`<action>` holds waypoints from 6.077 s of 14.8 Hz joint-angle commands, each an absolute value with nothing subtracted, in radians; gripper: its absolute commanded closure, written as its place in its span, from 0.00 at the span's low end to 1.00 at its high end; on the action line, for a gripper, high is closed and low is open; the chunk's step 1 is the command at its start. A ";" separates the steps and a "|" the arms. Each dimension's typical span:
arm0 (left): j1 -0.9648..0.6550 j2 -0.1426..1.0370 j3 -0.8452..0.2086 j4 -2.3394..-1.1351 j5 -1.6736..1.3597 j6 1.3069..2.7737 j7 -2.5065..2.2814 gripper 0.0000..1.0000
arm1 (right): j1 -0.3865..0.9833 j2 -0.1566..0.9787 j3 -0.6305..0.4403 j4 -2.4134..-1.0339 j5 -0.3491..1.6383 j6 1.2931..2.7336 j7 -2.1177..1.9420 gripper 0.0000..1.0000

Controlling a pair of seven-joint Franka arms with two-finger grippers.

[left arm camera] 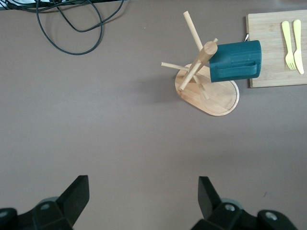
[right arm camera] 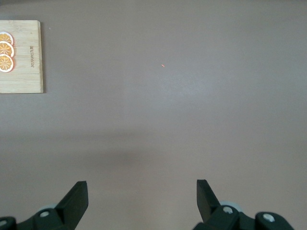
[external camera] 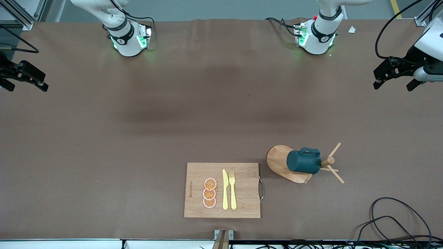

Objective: Transfer cup from left to right arm and place
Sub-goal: 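Reach the left gripper toward the teal mug on the wooden stand, then close the left gripper on the teal mug's rim, then lift the teal mug off the stand with the left gripper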

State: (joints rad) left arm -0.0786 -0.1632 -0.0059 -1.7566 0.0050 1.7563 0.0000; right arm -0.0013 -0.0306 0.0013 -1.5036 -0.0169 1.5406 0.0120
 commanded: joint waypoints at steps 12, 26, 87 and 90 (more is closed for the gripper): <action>-0.095 -0.072 -0.018 -1.701 -0.083 1.746 -0.309 0.00 | 0.002 -0.049 -0.002 -1.511 -0.012 1.531 0.014 0.00; -0.123 0.153 -0.029 -1.671 -0.330 1.960 -1.260 0.00 | 0.003 -0.049 -0.002 -1.511 -0.011 1.522 0.017 0.00; -0.724 0.514 -0.307 -1.483 0.628 2.218 -1.891 0.63 | 0.002 -0.049 -0.002 -1.511 -0.011 1.522 0.011 0.00; -0.810 0.566 -0.305 -1.503 0.857 2.189 -1.927 0.63 | 0.000 -0.049 -0.005 -1.509 -0.011 1.522 0.011 0.00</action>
